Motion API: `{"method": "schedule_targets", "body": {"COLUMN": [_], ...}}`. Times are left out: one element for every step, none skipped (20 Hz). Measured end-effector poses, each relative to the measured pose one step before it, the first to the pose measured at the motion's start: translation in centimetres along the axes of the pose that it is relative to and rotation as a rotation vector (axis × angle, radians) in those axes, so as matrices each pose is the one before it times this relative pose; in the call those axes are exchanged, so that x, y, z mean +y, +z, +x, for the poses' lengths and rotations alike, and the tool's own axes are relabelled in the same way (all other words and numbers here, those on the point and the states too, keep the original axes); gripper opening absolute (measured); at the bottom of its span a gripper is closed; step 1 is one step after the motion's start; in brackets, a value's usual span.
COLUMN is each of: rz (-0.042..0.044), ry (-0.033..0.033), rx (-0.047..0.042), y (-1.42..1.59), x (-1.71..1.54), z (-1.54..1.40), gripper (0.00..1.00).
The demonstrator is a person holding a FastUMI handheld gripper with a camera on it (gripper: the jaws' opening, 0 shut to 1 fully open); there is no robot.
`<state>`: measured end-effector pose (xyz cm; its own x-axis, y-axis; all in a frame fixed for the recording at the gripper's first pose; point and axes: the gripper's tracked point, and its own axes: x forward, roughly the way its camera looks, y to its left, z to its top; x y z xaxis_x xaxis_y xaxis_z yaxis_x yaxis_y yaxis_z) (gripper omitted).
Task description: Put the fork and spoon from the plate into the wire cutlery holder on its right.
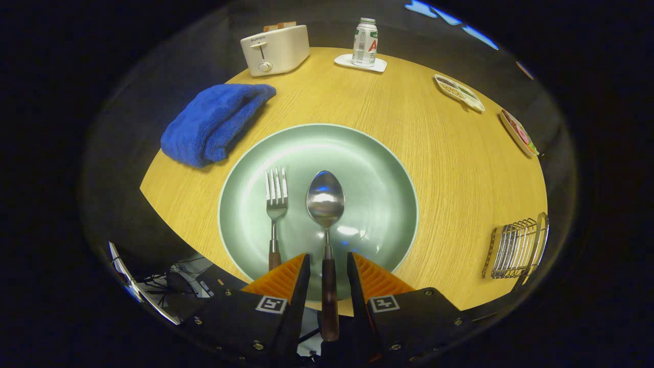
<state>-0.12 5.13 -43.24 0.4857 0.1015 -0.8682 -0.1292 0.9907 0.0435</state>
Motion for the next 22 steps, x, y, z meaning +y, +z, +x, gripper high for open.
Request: {"method": "schedule_targets", "body": {"rz": [-0.01032,-0.01008,-0.01294,-0.01321,-0.01183,-0.01289,-0.01188,-0.00687,0.00136,0.00561,0.00516,0.00440,0.00550,0.00831,0.01066,0.01198,0.01177,0.01175,0.01161,0.01353,0.01796,0.02048], "ry": [-0.01166,0.00136,-0.00470,-0.00760,-0.02074,-0.02580,-0.01525,-0.01601,-0.00423,-0.00490,-0.00615,-0.00432,-0.00426,-0.00468,-0.00534,-0.00349,-0.00379,-0.00899,-0.01316,-0.01449,-0.01849,-0.02144], "rx": [0.00568,0.00075,0.00044,-0.00589,-0.00684,-0.00712,-0.00236,-0.00942,-0.00727,-0.00662,-0.00810,-0.00775,-0.00951,-0.01068,-0.01142,-0.01109,-0.00892,-0.01156,-0.00946,-0.01197,-0.01314,-0.01455], "y": [-0.237,0.249,0.086,-0.034,0.071,0.036,-0.296,0.181,0.187,0.118,0.205,0.194,0.401,0.340,0.501,0.409,0.489,0.461,0.464,0.477,0.518,0.546], "x": [-0.179,0.140,0.141,-0.014,-0.214,-0.291,-0.021,-0.152,-0.018,0.021,-0.090,-0.096,-0.133,-0.181,-0.218,-0.291,-0.288,-0.428,-0.576,-0.616,-0.710,-0.882], "z": [0.014,0.043,-0.327,0.256,-0.008,0.017,-0.049,-0.219,-0.079,-0.260,-0.316,-0.165,-0.304,-0.289,-0.291,-0.254,-0.324,-0.360,-0.408,-0.337,-0.447,-0.411], "gripper": [0.45,0.40,0.29,0.09,0.09,0.10,0.10,0.01,0.01,0.01,0.01,0.01,0.01,0.01,0.01,0.01,0.01,0.01,0.01,0.01,0.01,0.01]}}
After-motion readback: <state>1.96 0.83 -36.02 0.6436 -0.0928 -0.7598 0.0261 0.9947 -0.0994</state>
